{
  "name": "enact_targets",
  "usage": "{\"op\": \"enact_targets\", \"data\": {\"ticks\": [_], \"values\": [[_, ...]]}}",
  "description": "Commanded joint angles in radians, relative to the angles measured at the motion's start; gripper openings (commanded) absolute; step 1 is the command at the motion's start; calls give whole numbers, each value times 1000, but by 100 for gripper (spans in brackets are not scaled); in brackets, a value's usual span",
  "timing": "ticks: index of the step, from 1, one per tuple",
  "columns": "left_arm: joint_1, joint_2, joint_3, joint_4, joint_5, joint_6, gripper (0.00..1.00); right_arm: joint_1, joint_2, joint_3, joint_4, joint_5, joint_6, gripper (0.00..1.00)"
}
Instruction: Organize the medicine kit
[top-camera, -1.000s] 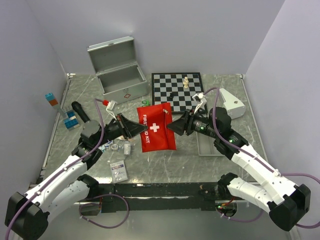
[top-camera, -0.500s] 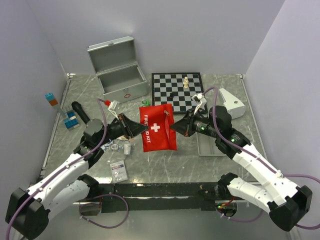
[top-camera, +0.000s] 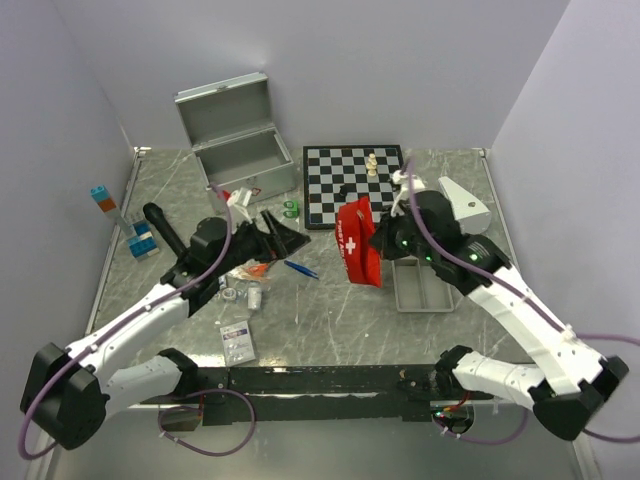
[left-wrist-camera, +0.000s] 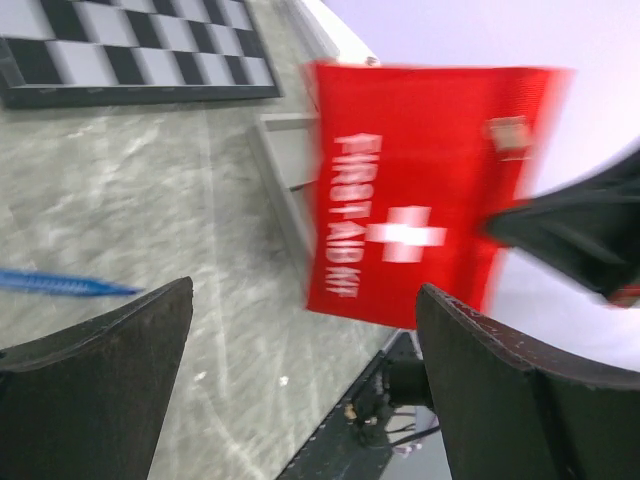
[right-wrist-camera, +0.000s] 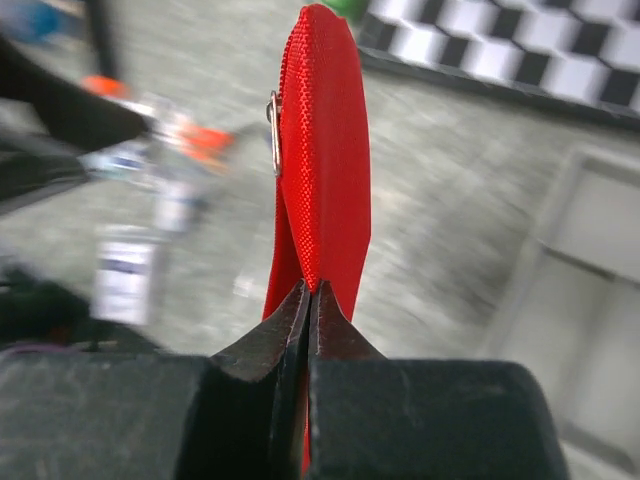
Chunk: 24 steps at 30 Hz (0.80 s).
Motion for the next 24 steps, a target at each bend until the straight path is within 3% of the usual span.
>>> {"op": "enact_targets", "data": {"ticks": [1, 12, 14, 24], "values": [[-114, 57, 139, -37, -104, 29, 97, 69, 87, 78, -179, 276, -24, 0], [-355, 264, 271, -67, -304, 68, 97, 184, 248, 202, -315, 463, 33, 0], [-375, 299, 283, -72, -356, 62, 97, 200, 266, 225, -337, 477, 44, 0], [-398, 356, 274, 32, -348, 34, 97, 252, 322, 272, -389, 515, 91, 0]]}}
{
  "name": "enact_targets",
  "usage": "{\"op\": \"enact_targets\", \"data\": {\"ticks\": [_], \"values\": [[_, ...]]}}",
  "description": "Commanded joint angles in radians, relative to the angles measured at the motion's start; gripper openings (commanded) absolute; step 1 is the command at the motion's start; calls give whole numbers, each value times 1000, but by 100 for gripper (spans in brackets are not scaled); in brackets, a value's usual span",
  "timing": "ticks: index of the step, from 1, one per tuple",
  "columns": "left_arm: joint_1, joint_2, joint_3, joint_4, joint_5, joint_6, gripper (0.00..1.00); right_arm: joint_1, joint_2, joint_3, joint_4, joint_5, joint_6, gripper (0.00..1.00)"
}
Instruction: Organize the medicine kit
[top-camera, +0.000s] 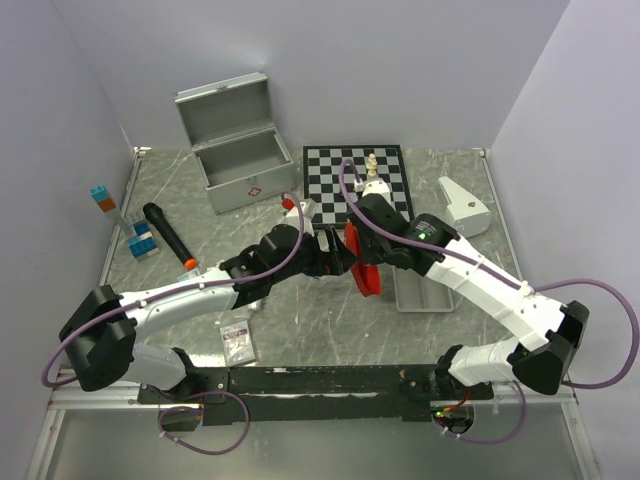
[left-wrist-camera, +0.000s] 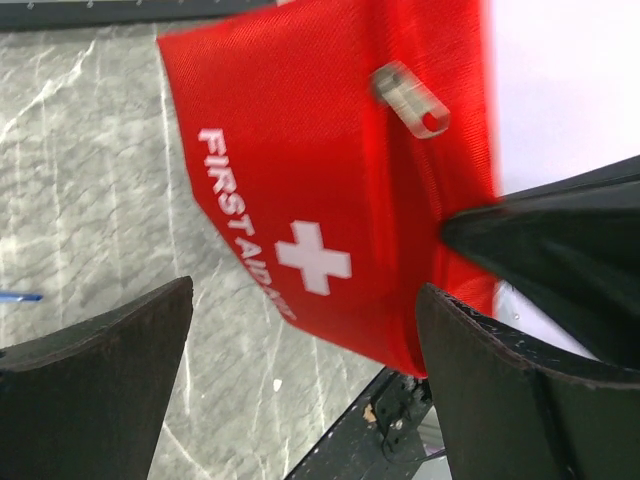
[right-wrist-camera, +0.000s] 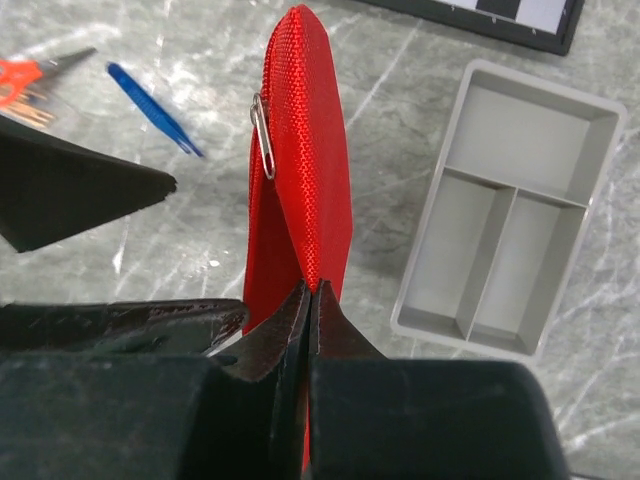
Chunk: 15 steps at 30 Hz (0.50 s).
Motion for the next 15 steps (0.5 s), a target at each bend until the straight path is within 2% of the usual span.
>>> {"op": "enact_targets", "data": {"ticks": [1, 7, 15], "values": [[-13, 10, 33, 83, -23, -8, 97, 23, 30, 59, -56, 64, 29, 0], [-16, 15, 22, 100, -35, -11, 97, 52, 84, 105, -108, 139, 32, 0], [-19, 89, 60, 6, -100, -28, 99, 112, 132, 189, -158, 166, 43, 0]]}}
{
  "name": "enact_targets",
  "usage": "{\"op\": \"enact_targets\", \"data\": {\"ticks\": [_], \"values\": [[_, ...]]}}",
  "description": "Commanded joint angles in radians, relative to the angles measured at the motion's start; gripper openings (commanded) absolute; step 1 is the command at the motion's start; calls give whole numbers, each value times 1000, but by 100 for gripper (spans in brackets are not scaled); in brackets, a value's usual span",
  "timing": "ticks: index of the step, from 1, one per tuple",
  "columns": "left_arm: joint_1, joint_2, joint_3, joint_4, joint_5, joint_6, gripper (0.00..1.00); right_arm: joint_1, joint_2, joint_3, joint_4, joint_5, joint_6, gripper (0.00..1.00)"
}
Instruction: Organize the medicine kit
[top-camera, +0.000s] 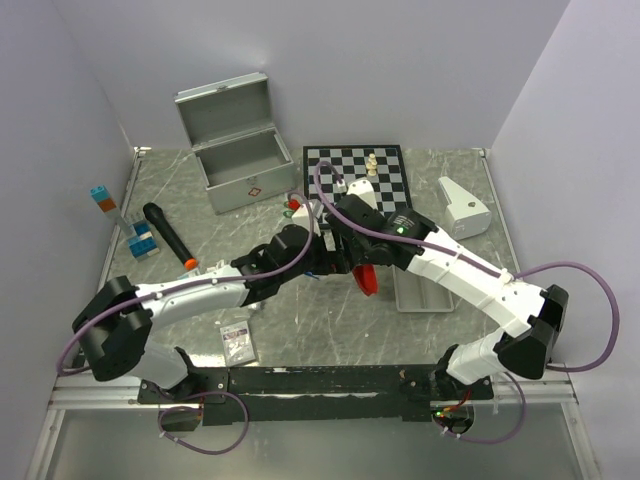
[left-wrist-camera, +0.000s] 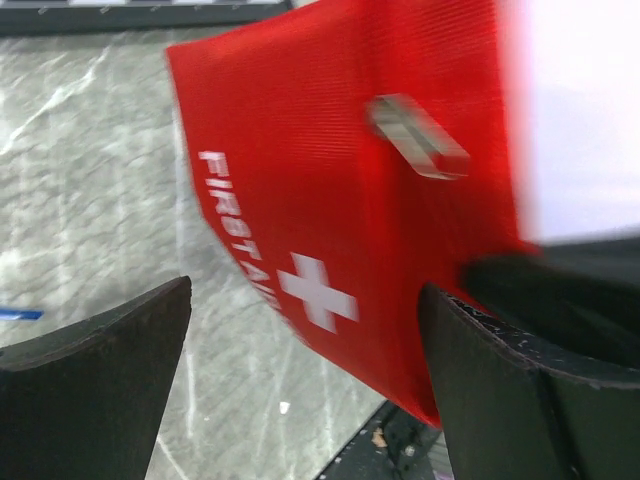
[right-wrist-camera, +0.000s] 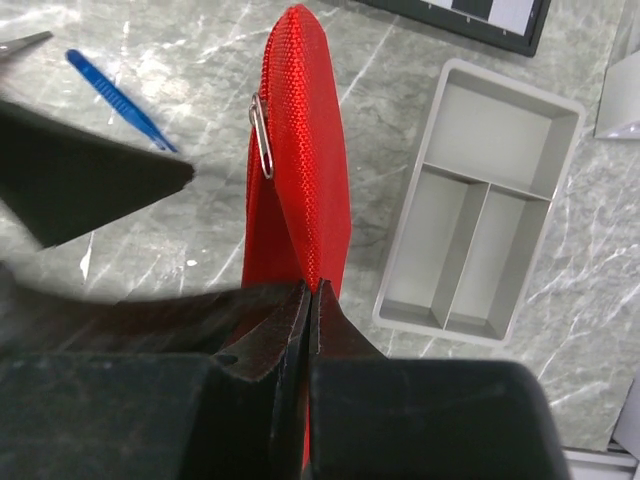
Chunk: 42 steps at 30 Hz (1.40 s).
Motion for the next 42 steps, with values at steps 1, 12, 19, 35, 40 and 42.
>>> {"op": "enact_targets", "data": {"ticks": [1, 12, 19, 35, 40, 42], "values": [[-6, 23, 35, -37, -70, -26, 98, 47, 18, 95, -64, 60, 17, 0], [-6, -42, -23, -81, -189, -51, 62, 70, 6, 86, -56, 39, 4, 0], [-6, -46, -34, -74, -173, -50, 51, 70, 18, 87, -12, -32, -12, 0], [-7, -115, -75, 52, -83, -22, 1, 67, 20, 63, 51, -130, 3, 36], [-7, -111, -69, 28, -101, -33, 1, 67, 13, 67, 74, -154, 9, 47], [-9, -108, -68, 17, -110, -39, 1, 67, 12, 72, 79, -165, 11, 48]]}}
